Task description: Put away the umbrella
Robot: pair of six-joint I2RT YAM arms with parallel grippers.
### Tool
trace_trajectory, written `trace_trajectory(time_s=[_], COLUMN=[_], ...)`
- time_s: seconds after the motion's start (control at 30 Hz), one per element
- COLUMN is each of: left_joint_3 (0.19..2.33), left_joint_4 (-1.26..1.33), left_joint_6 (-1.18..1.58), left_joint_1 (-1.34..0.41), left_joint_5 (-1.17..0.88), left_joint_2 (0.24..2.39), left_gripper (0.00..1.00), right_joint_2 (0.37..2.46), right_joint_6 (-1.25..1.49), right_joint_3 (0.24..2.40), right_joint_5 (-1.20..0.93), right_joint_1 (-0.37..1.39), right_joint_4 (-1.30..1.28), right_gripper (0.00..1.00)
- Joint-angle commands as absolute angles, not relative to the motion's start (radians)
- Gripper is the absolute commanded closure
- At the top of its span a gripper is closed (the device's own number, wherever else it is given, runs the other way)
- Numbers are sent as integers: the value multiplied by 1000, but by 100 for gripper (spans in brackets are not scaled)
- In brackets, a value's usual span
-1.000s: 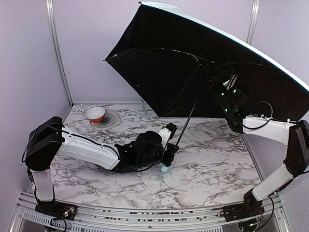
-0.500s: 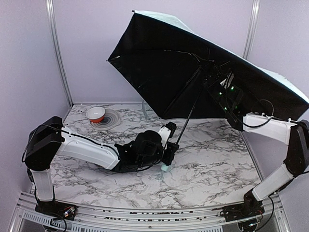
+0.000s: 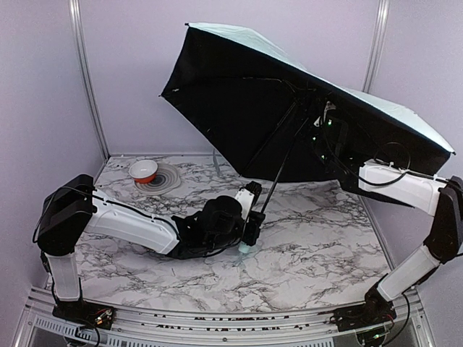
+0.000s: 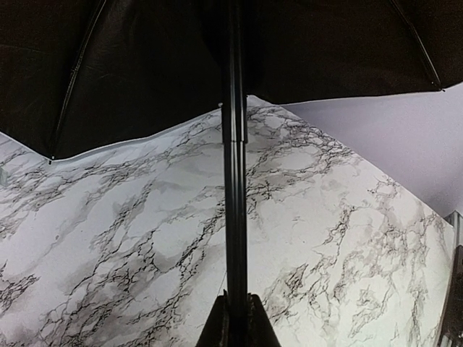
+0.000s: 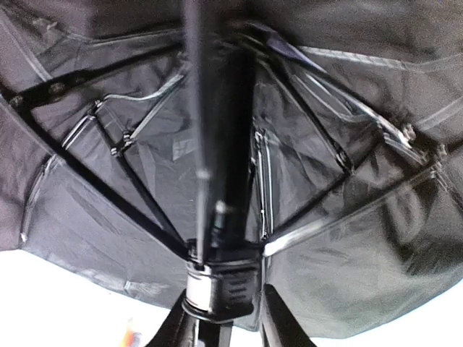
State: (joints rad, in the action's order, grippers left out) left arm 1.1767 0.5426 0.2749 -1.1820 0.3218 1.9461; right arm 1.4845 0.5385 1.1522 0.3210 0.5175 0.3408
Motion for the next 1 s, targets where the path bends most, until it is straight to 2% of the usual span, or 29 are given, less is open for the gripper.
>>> trace_trajectory(time_s=[0.0, 0.17, 0.27, 0.33, 0.37, 0.43, 0.53, 0.63, 0.8, 0.87, 0.97], left_joint_3=[1181, 1177, 1161, 1144, 1138, 1134, 1141, 1154, 1185, 1195, 1210], left_joint_4=[646, 648, 649, 649, 651, 650, 649, 650, 649, 651, 652], left_joint_6=[235, 212, 203, 202, 200, 194, 203, 217, 266, 302, 309], left_joint_1=[-1187, -1187, -1186, -1178, -1170, -1148, -1106, -1083, -1071, -1063, -1056], left_joint_5=[356, 343, 330, 328, 316, 266, 134, -35, -233, -203, -199], left_joint_2=[1877, 1862, 1841, 1823, 1817, 1805, 1777, 1746, 1757, 1759, 1759], left_gripper=[100, 100, 98, 72, 63, 50, 40, 34, 31, 32, 39], right_joint_2=[1496, 1493, 1474, 1458, 1452, 1443, 1434, 1424, 1412, 1416, 1420], right_joint_6=[530, 520, 525, 540, 555, 568, 576, 613, 681, 693, 696], right_joint_3=[1181, 1188, 1194, 1208, 1220, 1244, 1268, 1285, 1287, 1297, 1318], right_joint_5=[317, 293, 243, 223, 222, 196, 99, 11, -117, -185, -257], right_joint_1=[525, 525, 525, 525, 525, 525, 525, 526, 525, 525, 526], right_joint_4=[315, 328, 353, 351, 338, 332, 375, 426, 561, 606, 622], right_gripper=[80, 99, 100, 100, 100, 100, 100, 100, 100, 100, 100])
